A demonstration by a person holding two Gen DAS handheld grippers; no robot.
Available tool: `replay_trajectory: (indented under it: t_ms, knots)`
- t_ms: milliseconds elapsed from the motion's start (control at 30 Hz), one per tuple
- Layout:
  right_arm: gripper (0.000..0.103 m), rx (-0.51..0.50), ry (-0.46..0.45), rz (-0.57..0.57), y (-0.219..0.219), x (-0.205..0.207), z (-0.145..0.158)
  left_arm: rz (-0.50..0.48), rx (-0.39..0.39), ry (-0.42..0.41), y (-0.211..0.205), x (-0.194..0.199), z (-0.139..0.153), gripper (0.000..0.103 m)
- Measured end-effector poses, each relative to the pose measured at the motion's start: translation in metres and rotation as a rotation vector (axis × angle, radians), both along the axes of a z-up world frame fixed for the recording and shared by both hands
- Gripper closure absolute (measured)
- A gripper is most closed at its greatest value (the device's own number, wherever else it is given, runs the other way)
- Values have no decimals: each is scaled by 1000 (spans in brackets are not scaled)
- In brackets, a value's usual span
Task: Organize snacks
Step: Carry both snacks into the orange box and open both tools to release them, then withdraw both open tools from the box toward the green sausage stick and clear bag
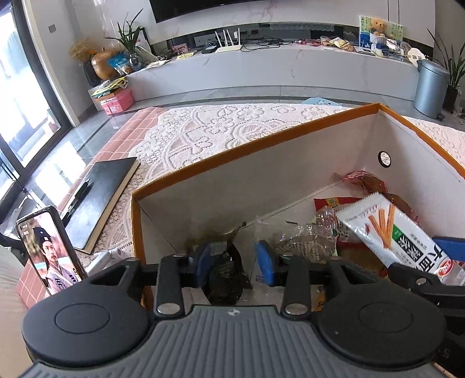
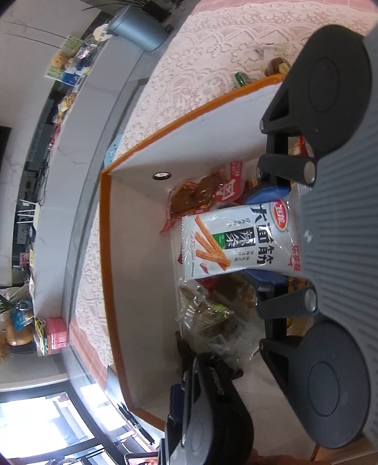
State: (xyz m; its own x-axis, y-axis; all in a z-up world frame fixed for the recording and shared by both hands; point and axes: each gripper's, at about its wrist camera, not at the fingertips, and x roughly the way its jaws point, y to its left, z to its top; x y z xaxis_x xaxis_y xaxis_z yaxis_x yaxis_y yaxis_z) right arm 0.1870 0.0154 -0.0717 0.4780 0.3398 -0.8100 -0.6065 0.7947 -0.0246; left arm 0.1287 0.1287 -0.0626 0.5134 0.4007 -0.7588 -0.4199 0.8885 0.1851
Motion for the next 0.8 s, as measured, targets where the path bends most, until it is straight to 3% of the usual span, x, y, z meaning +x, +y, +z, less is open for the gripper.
replay_trajectory:
  t_ms: [100,167,267,433,500,800]
  knots:
    - [54,-2,13,-4,0,1,0,-10,2,-16,0,-1,2,36]
    - [51,2,19,-4,0,0,0,-22,1,-24,-1,-2,3,33]
    - [36,12,19,-9,-1,-1,2,-35,9,-32,-3,-2,4,29]
    - [30,26,-6,-26,-5,-5,10,-51,9,-43,-4,-3,4,28]
    - [21,29,-29,-37,-7,-8,14,-57,16,-50,-5,-4,5,28]
    - [17,101,-183,-135,-39,-25,42,-64,43,-101,-15,-12,18,28]
